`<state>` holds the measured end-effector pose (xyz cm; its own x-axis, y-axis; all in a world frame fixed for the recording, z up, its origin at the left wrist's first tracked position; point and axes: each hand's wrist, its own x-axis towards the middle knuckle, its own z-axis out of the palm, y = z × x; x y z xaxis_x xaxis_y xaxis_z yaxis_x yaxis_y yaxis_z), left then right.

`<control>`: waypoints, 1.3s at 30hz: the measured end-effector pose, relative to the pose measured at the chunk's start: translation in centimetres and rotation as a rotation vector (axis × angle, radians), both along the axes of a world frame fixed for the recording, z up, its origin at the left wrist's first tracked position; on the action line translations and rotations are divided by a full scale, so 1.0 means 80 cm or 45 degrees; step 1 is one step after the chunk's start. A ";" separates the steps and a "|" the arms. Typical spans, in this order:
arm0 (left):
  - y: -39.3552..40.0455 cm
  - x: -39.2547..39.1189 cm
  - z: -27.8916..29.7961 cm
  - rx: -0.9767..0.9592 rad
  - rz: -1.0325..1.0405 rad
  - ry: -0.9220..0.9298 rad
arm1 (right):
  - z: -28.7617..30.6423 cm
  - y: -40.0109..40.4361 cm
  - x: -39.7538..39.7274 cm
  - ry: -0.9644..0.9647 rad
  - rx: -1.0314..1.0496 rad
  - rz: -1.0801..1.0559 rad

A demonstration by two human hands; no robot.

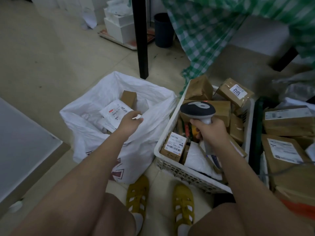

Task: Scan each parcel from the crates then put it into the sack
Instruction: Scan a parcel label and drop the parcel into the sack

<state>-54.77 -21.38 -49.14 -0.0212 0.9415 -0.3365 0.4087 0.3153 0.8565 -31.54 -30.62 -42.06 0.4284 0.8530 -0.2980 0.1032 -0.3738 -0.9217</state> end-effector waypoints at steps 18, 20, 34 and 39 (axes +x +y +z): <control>-0.006 0.311 0.026 0.092 -0.450 -0.173 | -0.002 -0.035 0.141 0.114 0.140 -0.729; 0.011 0.346 0.031 0.200 -0.483 -0.120 | -0.006 -0.032 0.152 0.164 0.190 -0.790; 0.073 0.469 0.004 0.273 -0.469 0.527 | -0.044 -0.024 0.202 0.287 0.163 -0.881; 0.070 0.455 0.007 0.356 -0.413 0.367 | -0.038 -0.019 0.191 0.298 0.182 -0.830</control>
<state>-18.34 -15.82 -48.57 0.2318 0.9682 -0.0943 0.6792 -0.0917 0.7282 -16.24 -32.13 -45.11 0.8034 0.4824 -0.3490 -0.3075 -0.1657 -0.9370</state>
